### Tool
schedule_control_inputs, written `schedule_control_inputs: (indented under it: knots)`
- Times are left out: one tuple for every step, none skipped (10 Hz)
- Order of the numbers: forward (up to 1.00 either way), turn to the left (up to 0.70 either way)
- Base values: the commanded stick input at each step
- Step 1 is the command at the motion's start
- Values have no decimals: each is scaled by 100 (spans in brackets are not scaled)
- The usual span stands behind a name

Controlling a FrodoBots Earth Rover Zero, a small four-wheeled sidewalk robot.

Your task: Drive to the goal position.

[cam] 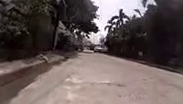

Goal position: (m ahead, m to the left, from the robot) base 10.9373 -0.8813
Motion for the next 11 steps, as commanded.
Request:
schedule_control_inputs:
  knots:
    - [100, 0]
    - [100, 0]
    - [100, 0]
    - [100, 0]
    - [100, 0]
    - [100, 0]
    - [100, 0]
    - [100, 0]
    - [100, 0]
    - [100, 0]
    - [100, 0]
